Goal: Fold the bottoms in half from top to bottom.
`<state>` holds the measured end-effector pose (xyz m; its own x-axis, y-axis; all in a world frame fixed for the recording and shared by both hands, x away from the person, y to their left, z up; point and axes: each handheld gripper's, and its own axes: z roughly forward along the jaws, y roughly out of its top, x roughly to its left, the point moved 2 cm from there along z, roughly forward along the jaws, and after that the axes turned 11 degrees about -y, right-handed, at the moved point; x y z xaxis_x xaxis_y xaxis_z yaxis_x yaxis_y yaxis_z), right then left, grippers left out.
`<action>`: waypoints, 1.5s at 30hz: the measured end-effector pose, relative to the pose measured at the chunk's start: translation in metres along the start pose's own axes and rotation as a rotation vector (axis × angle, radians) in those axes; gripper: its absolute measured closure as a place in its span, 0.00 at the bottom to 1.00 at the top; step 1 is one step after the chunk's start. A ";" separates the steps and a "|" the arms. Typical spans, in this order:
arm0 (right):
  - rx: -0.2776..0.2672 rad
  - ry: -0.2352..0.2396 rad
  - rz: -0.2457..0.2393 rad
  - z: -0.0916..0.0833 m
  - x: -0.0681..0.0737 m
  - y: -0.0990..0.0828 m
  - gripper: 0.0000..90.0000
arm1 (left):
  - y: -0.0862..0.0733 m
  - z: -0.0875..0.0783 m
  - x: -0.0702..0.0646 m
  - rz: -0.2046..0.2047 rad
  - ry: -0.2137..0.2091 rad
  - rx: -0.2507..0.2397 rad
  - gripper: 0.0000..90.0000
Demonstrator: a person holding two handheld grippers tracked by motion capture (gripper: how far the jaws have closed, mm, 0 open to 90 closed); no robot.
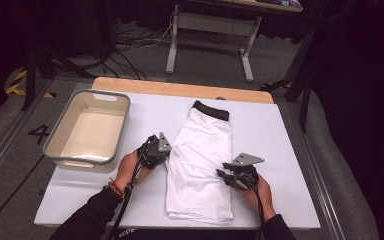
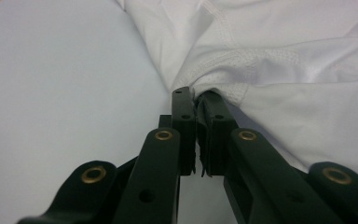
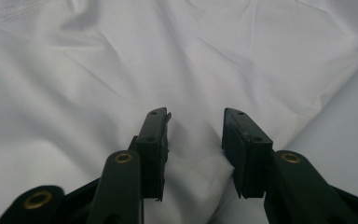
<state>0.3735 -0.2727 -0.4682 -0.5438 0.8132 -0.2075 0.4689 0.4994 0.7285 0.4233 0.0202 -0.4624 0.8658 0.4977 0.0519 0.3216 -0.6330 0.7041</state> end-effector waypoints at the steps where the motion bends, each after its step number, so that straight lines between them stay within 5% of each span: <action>1: 0.000 0.001 0.000 0.000 0.000 0.000 0.68 | 0.000 -0.003 0.000 -0.007 0.013 -0.009 0.95; 5: 0.000 0.001 0.001 0.000 0.000 0.000 0.68 | -0.002 -0.014 -0.001 -0.022 0.035 -0.043 0.95; 7: 0.000 0.001 0.002 0.000 0.000 0.000 0.68 | -0.004 -0.022 -0.004 -0.009 0.080 -0.051 0.95; 17: 0.000 0.003 0.003 0.000 -0.001 0.000 0.68 | -0.008 -0.043 -0.005 -0.033 0.100 -0.094 0.97; 24: 0.001 0.007 0.011 -0.002 -0.003 0.000 0.69 | 0.000 -0.038 -0.017 0.001 0.001 -0.146 0.96; 30: -0.092 0.003 0.046 -0.014 -0.009 0.003 1.00 | 0.010 -0.025 -0.034 0.043 -0.107 -0.158 0.96; 33: -0.117 -0.009 0.046 -0.018 -0.012 0.005 1.00 | 0.009 -0.022 -0.043 0.046 -0.171 -0.163 0.96; 37: -0.115 -0.005 0.047 -0.018 -0.015 0.005 1.00 | 0.006 -0.021 -0.054 0.067 -0.233 -0.150 0.99; 39: -0.094 0.015 0.043 -0.014 -0.014 0.003 1.00 | 0.002 -0.020 -0.068 0.117 -0.271 -0.102 0.99; 40: -0.085 0.012 0.032 -0.012 -0.013 0.002 1.00 | -0.001 -0.020 -0.075 0.132 -0.304 -0.095 0.99; 45: -0.006 0.023 -0.050 -0.006 -0.006 -0.004 0.98 | -0.014 -0.020 -0.099 0.220 -0.337 -0.012 1.00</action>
<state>0.3702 -0.2812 -0.4658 -0.5826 0.7799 -0.2287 0.4364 0.5376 0.7215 0.3252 -0.0089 -0.4630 0.9913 0.1277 -0.0318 0.1122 -0.6949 0.7103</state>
